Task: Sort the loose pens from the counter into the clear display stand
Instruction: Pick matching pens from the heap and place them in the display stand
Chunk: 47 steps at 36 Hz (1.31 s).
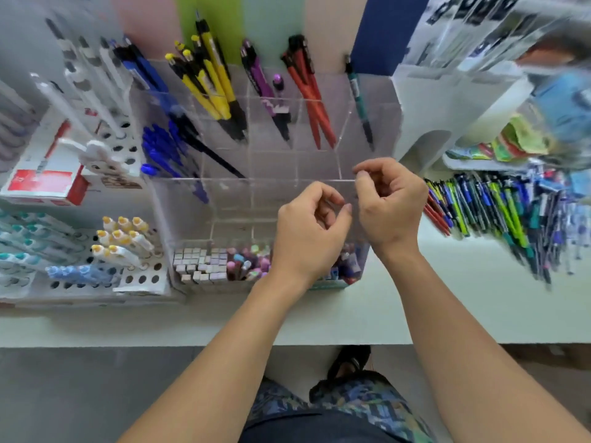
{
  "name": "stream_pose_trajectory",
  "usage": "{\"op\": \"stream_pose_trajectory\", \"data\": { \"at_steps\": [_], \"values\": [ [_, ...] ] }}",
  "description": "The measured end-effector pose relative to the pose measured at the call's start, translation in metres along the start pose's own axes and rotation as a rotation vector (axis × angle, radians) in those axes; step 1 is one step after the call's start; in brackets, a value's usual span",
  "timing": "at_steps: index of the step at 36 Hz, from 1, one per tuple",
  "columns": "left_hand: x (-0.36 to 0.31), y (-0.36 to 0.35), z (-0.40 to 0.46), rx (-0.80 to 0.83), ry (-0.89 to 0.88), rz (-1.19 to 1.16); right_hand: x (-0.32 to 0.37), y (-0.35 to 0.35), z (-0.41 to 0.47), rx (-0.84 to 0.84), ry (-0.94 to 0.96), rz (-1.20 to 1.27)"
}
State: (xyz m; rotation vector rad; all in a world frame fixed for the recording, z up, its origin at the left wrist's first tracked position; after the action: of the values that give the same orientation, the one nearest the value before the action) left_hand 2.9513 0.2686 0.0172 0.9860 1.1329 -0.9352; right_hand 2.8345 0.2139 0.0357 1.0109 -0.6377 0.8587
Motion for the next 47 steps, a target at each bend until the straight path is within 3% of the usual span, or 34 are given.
{"op": "stream_pose_trajectory", "data": {
  "at_steps": [2,5,7,10,16,23,28,36,47],
  "values": [
    [0.002,-0.036,0.004,0.119,0.049,0.015,-0.027,0.020,0.005,0.030,-0.084,0.033],
    [0.007,-0.088,0.009,0.199,0.060,0.074,-0.055,0.044,0.008,0.124,-0.033,0.029],
    [0.010,-0.116,0.011,0.174,0.069,0.066,-0.073,0.059,0.015,0.104,0.008,-0.003],
    [0.015,-0.158,0.017,0.119,0.098,0.121,-0.122,0.079,0.034,0.122,-0.138,0.022],
    [0.053,-0.252,0.042,0.136,0.355,0.296,-0.248,0.119,0.068,0.346,-0.414,-0.256],
    [0.109,-0.328,0.061,0.130,0.582,0.414,-0.341,0.153,0.092,0.398,-0.544,-0.390],
    [0.130,-0.355,0.076,0.024,0.738,0.443,-0.372,0.148,0.105,0.411,-0.573,-0.429],
    [0.132,-0.396,0.087,-0.048,0.747,0.596,-0.398,0.140,0.113,0.444,-0.714,-0.282],
    [0.125,-0.403,0.098,0.122,0.722,0.740,-0.399,0.139,0.112,0.545,-0.742,-0.224]
  ]
}}
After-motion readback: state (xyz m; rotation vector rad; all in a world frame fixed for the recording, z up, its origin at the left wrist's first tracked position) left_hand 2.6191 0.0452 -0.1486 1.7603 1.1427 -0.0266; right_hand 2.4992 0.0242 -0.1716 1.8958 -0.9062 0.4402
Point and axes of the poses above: each hand's wrist, its own z-axis towards the middle knuckle, its own y-axis out of the back of the hand, x = y × z, the point moved 2 cm from there along z, towards the middle knuckle, and after that the axes turned 4 degrees about -z, right-handed, at the moved point
